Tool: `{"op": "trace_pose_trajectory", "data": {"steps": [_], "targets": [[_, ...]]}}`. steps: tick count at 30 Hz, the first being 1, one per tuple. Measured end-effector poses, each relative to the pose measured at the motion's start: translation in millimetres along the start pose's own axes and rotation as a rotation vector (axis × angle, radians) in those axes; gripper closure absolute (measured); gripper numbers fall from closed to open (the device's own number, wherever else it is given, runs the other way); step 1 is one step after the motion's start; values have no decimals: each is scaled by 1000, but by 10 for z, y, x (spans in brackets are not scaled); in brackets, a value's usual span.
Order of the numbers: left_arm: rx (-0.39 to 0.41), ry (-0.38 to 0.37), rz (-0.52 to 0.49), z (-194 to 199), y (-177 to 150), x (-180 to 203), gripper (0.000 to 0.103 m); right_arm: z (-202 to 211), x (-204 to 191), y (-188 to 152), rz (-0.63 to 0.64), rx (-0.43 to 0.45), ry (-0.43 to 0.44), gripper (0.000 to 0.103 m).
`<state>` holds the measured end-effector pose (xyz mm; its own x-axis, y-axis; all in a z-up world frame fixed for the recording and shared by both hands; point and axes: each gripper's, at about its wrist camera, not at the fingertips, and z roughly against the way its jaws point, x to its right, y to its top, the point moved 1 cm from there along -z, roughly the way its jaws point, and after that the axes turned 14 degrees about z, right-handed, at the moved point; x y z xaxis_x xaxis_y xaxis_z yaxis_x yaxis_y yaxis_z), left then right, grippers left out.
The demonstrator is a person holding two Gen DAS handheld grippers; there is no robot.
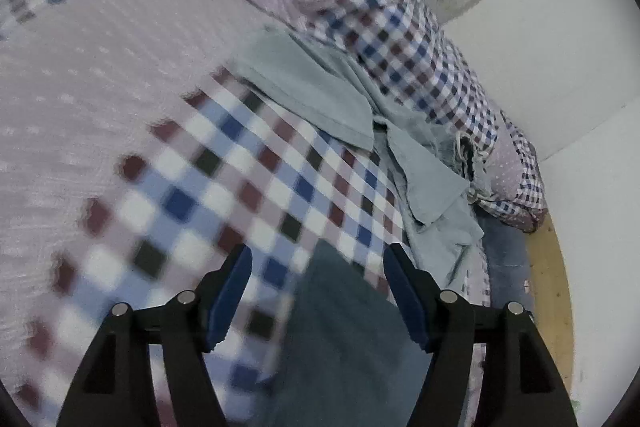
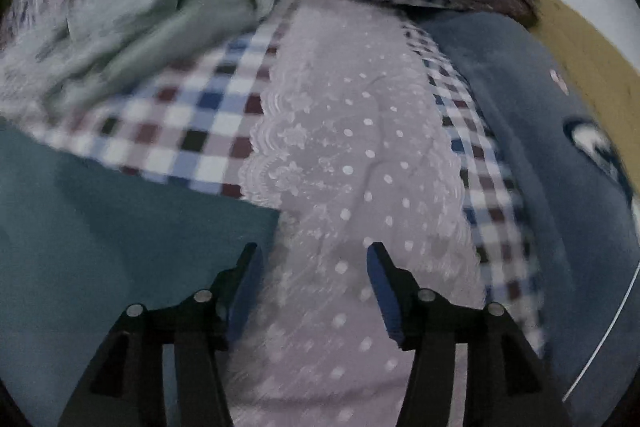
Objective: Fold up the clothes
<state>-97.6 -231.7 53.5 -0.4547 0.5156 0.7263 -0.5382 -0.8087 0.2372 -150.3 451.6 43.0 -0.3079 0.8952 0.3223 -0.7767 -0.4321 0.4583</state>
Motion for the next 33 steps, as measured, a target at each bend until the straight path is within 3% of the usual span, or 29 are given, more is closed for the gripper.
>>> {"op": "trace_pose_trajectory", "data": {"steps": [4, 9, 14, 18, 21, 23, 28, 33], "targets": [[10, 51, -85, 407, -325, -225, 30, 448, -115, -304, -75, 98, 64, 39], [-40, 92, -130, 809, -1010, -624, 30, 1030, -522, -762, -123, 193, 174, 34], [-49, 112, -67, 1157, -1580, -1039, 30, 1433, -751, -1314, -212, 228, 273, 32], [-68, 65, -19, 1360, -1918, -1282, 30, 1556, -615, -1882, -414, 234, 341, 30], [-80, 2, -16, 1462, -2092, -1340, 30, 1636, -524, -2291, -554, 234, 391, 30], [-93, -28, -16, 1493, -2189, -1359, 31, 1612, -538, -2469, -577, 215, 426, 30], [-112, -64, -20, 1505, -2348, -1352, 33, 1460, -644, -2565, -541, 110, 433, 48], [-108, -80, 27, 1474, -2375, -1420, 54, 1296, -792, -2498, -468, 43, 423, 49]]}}
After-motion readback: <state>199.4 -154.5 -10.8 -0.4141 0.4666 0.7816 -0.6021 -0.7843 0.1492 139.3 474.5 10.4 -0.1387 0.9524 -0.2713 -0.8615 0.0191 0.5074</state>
